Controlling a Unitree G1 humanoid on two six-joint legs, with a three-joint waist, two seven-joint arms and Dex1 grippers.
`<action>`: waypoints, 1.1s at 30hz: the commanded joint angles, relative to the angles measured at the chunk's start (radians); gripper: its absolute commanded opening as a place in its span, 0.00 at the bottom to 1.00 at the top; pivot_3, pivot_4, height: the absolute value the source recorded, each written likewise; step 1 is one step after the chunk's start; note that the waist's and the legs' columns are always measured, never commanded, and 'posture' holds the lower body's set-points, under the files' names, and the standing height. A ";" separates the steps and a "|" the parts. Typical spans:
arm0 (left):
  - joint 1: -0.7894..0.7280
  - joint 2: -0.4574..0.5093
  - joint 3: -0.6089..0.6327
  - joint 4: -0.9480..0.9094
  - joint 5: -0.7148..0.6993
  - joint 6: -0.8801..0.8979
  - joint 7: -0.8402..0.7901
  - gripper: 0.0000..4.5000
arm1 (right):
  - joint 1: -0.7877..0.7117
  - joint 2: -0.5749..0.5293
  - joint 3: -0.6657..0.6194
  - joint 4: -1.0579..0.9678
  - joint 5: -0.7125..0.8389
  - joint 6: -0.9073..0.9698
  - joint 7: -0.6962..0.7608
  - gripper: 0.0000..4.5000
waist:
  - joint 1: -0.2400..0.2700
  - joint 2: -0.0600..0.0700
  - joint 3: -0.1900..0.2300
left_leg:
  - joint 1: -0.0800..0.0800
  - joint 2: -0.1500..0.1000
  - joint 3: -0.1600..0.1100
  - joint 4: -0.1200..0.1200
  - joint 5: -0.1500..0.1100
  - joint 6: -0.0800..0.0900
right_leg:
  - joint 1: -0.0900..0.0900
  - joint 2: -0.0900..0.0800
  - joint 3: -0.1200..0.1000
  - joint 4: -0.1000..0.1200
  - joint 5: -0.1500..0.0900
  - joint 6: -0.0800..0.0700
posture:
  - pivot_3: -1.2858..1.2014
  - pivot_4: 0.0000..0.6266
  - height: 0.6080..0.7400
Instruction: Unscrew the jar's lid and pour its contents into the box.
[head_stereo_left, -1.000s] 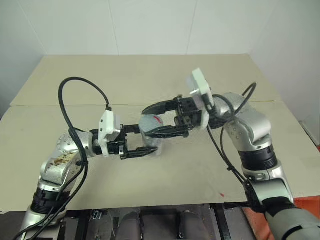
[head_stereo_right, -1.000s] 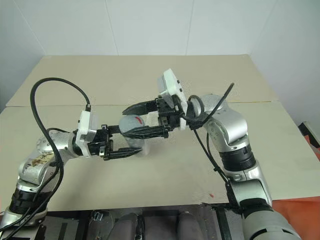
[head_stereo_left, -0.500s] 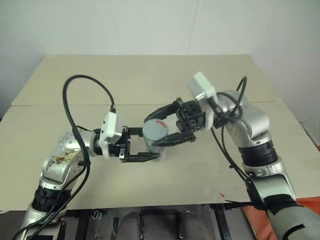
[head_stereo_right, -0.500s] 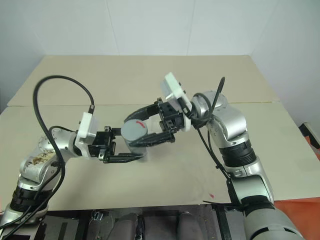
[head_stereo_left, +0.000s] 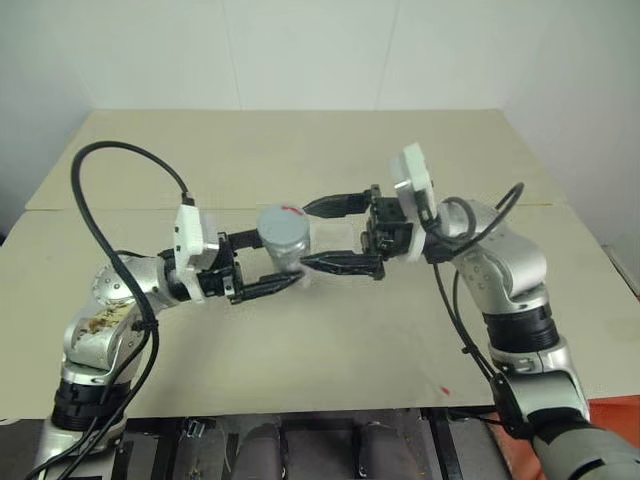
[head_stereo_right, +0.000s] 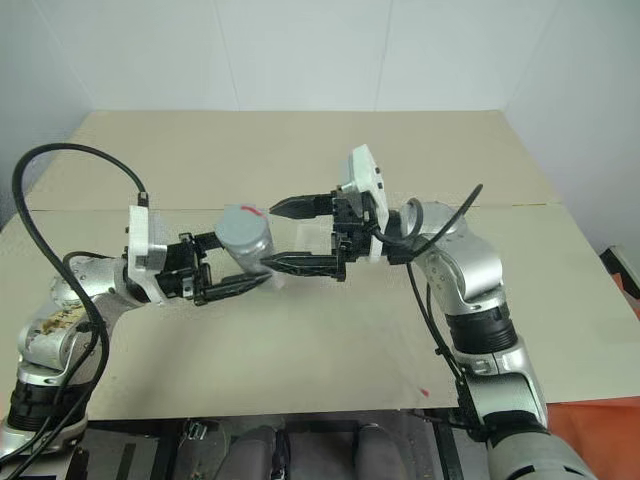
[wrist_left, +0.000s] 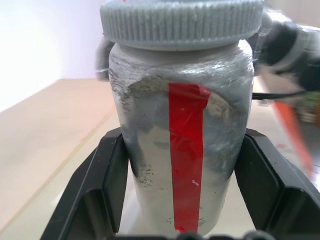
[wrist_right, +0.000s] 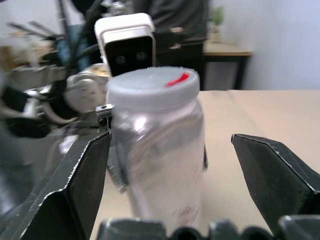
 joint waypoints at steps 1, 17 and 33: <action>-0.018 -0.037 0.020 0.051 0.112 -0.013 0.192 0.61 | 0.019 0.009 -0.071 -0.085 -0.022 0.027 -0.179 0.99 | 0.002 0.000 0.000 | 0.000 0.000 0.000 0.000 0.000 0.000 | 0.000 0.000 0.000 0.000 0.000 0.000 | 0.52 0.24 1.00; -0.070 -0.285 -0.098 0.036 0.335 0.089 0.637 0.61 | -0.079 0.230 0.040 -0.228 -0.178 0.315 -0.786 0.99 | -0.001 0.000 0.000 | -0.001 0.000 0.000 -0.001 0.001 -0.001 | -0.001 0.000 0.000 0.002 0.000 0.000 | 0.52 0.24 1.00; -0.046 -0.315 -0.114 -0.040 0.302 0.130 0.630 0.61 | -0.127 0.318 0.104 -0.141 -0.289 0.320 -0.860 0.99 | -0.005 0.000 0.000 | -0.001 0.000 0.000 -0.001 0.001 -0.001 | -0.001 0.000 -0.001 0.001 0.000 0.000 | 0.52 0.24 1.00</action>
